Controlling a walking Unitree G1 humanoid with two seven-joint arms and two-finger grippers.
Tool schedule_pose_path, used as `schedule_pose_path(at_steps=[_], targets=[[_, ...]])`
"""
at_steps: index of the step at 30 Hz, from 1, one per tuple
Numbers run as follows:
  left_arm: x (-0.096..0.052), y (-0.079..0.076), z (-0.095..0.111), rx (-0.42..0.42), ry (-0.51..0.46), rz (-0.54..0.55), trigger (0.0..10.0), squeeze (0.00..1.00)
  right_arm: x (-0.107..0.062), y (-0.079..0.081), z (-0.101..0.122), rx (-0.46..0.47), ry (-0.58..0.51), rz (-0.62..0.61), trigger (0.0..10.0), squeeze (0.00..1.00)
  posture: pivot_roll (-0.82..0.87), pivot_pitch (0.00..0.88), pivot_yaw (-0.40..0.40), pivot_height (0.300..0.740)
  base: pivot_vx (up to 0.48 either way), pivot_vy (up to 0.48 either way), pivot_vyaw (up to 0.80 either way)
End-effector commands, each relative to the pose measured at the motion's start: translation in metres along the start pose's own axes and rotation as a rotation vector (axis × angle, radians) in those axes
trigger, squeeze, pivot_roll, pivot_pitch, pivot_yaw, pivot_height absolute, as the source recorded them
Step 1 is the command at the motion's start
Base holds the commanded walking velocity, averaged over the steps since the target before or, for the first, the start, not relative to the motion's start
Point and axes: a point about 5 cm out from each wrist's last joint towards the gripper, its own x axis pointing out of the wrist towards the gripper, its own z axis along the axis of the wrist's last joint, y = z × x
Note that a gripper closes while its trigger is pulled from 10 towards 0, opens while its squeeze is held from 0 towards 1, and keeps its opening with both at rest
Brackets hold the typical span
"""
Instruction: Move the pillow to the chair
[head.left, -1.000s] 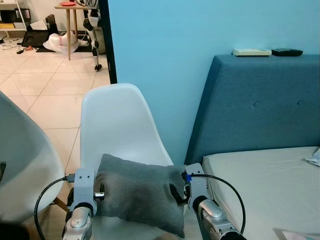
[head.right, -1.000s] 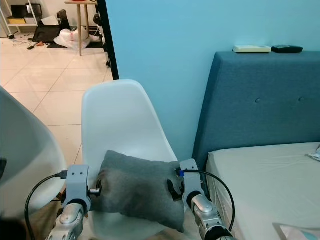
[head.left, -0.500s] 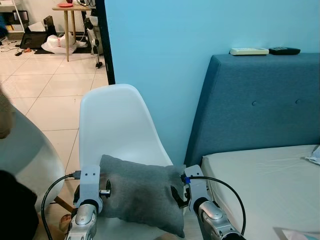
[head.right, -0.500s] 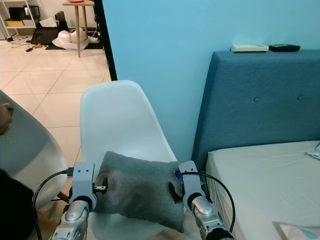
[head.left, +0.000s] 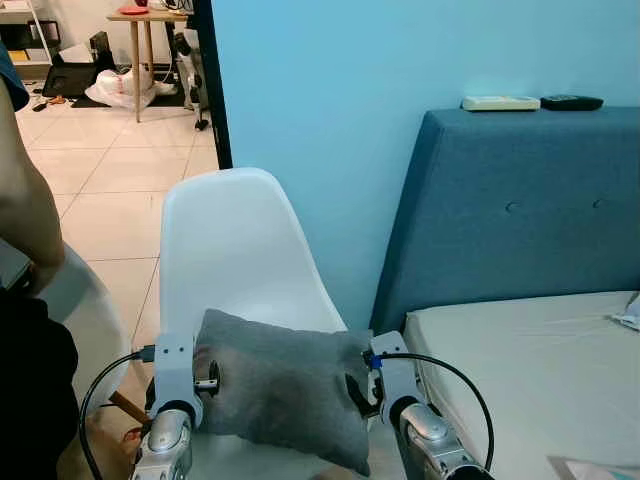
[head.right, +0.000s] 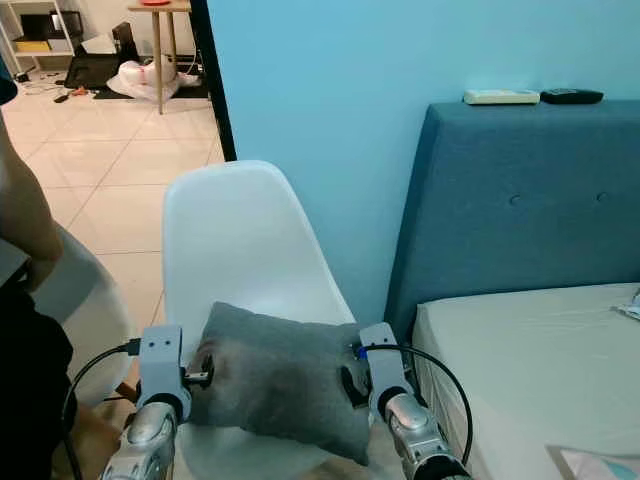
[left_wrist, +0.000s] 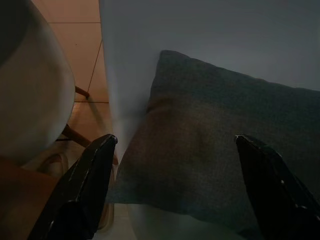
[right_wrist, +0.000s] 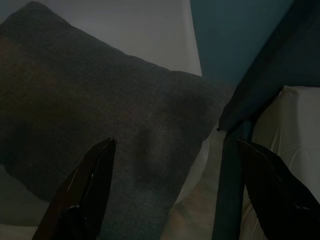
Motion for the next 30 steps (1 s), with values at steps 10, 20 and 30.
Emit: schedule_pose_path(at_steps=[10,20,30], targets=[[0.0007,-0.0040,-0.0025,0.006,0.025,-0.023,10.0,0.00,-0.0014,0.0011,-0.0063,-0.004,0.035,-0.003,10.0,0.00,0.04,0.041,-0.020,0.740,0.000,0.000,0.00],[0.0012,-0.0038,-0.0006,-0.002,0.021,-0.025,10.0,0.00,-0.0005,0.0014,-0.0049,-0.007,0.037,0.000,10.0,0.00,0.05,0.043,-0.022,0.740,-0.125,0.000,0.00],[0.0017,-0.0032,0.0011,0.001,0.015,-0.029,10.0,0.00,0.0002,0.0006,-0.0036,-0.007,0.037,-0.002,10.0,0.00,0.05,0.044,-0.023,0.740,-0.284,0.000,0.00]])
